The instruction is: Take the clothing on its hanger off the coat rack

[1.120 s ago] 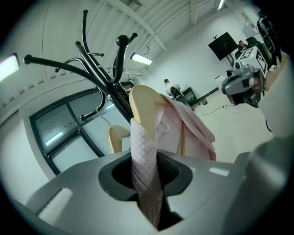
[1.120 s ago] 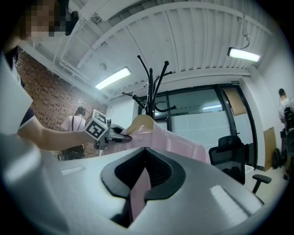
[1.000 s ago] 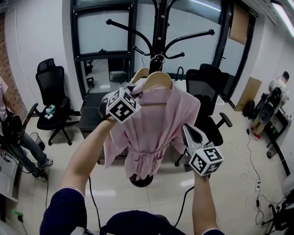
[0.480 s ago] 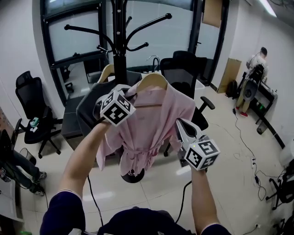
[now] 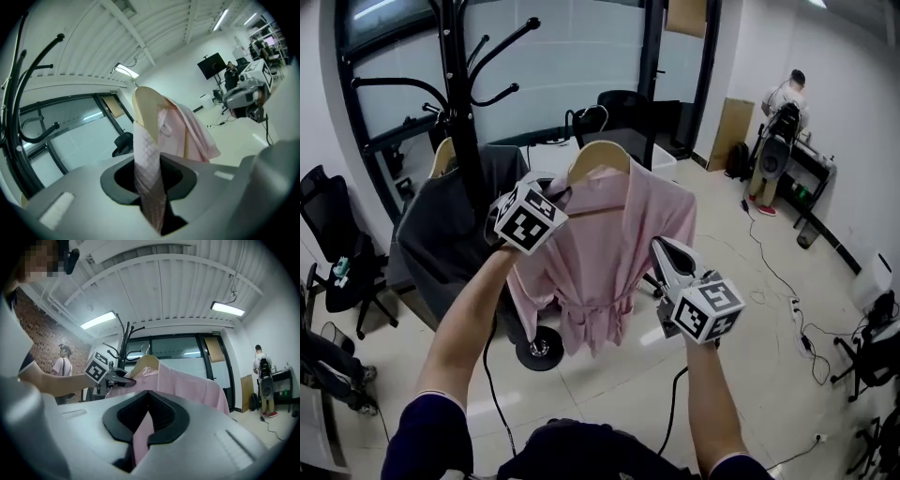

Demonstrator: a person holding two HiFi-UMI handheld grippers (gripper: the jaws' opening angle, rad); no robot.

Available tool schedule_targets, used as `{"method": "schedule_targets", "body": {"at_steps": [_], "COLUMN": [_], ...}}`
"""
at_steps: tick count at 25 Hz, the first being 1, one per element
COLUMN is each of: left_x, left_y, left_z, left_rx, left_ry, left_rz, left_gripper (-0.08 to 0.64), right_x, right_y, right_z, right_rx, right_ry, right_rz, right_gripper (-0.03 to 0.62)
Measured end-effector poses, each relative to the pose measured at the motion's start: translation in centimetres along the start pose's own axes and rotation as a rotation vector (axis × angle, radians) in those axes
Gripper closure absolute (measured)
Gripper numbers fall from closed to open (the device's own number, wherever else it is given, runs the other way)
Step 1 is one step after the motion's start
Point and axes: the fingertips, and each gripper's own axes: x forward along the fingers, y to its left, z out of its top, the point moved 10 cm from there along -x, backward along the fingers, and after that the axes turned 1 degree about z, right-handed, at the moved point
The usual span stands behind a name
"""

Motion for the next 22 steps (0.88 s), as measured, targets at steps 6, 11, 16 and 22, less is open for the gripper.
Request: {"method": "schedule_targets", "body": {"at_steps": [6,11,16,22], "left_x": [4.7,9.7,16.0,23.7], "left_y": [-2.4,-3.4,-2.8,-0.2], "left_z": [3.8,6.4,8.2,10.1], "left_rx": [-0.020,-0.015,-0.002,-0.004], "left_ry": [-0.039,-0.065,-0.110,-0.146], "left_rz": [-0.023,-0.064,-0.103,-0.148], "left_gripper": [0.472,0.472,0.472,0.472], "right_x": [-3.5,-5.1,-3.9,0.0], "right_y": [-4.5,-8.5,-13.0,-18.6], "right_z": [-0.1,-1.2,-1.6,-1.2], "right_rx": [0.015,0.037,0.027,0.009], "right_ry": [-0.012,-0.005,0.000,0.014], "right_rz": [-0.067,-0.138,-0.199,-0.249], "right_gripper": [0.591,0.591,0.591,0.591]}}
